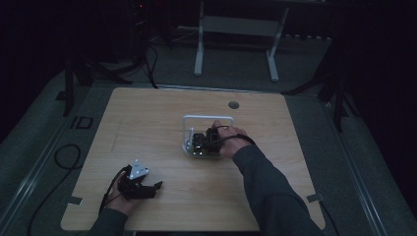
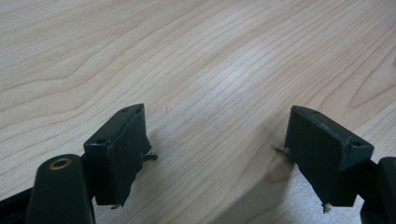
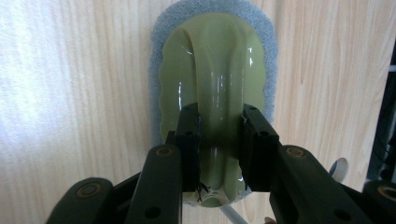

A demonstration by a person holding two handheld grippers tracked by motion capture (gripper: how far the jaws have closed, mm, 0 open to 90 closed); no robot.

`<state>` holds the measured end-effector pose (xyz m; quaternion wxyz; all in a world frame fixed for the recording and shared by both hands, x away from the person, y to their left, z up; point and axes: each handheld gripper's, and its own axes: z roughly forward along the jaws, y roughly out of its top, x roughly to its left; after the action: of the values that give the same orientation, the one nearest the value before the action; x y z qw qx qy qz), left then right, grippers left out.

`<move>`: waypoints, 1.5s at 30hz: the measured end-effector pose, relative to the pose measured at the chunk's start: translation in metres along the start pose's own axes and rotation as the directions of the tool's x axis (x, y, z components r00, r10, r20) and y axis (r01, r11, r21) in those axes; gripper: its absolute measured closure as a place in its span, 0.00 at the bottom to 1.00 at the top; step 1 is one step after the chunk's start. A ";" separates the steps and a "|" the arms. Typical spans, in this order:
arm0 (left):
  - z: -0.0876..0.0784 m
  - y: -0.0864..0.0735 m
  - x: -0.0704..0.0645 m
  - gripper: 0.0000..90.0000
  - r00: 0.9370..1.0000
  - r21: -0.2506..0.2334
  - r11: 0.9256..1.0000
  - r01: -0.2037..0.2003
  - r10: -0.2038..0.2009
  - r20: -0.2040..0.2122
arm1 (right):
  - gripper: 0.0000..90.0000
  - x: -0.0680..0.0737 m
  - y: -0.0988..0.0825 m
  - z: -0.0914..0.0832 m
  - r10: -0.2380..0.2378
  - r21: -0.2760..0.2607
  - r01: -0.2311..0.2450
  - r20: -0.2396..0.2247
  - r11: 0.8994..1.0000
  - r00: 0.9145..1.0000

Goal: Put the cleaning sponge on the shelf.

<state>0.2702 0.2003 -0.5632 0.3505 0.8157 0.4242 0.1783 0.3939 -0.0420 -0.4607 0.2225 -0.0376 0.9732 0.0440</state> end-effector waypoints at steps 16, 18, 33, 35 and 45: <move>0.000 0.000 0.000 0.24 1.000 0.001 1.000 0.000 0.000 0.000 | 0.80 -0.001 0.003 0.009 0.015 0.010 -0.015 0.024 1.000 1.000; 0.000 0.000 0.000 0.24 1.000 0.001 1.000 0.000 0.000 0.000 | 0.80 -0.002 0.003 0.010 0.018 0.008 -0.018 0.030 1.000 0.999; 0.000 0.000 0.000 0.24 1.000 0.001 1.000 0.001 -0.001 0.001 | 0.79 -0.003 0.001 0.014 0.042 0.013 -0.043 0.069 0.999 0.997; 0.000 0.000 0.000 0.24 1.000 0.001 1.000 0.000 0.000 0.001 | 0.79 -0.004 0.001 0.016 0.044 0.018 -0.046 0.081 0.999 0.996; 0.000 0.000 0.000 0.24 1.000 0.001 1.000 0.000 0.000 0.001 | 0.70 -0.005 -0.001 0.013 0.059 -0.002 -0.059 0.100 0.998 0.993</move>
<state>0.2701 0.2003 -0.5632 0.3503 0.8159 0.4242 0.1777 0.4039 -0.0412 -0.4708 0.2695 -0.0063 0.9616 0.0521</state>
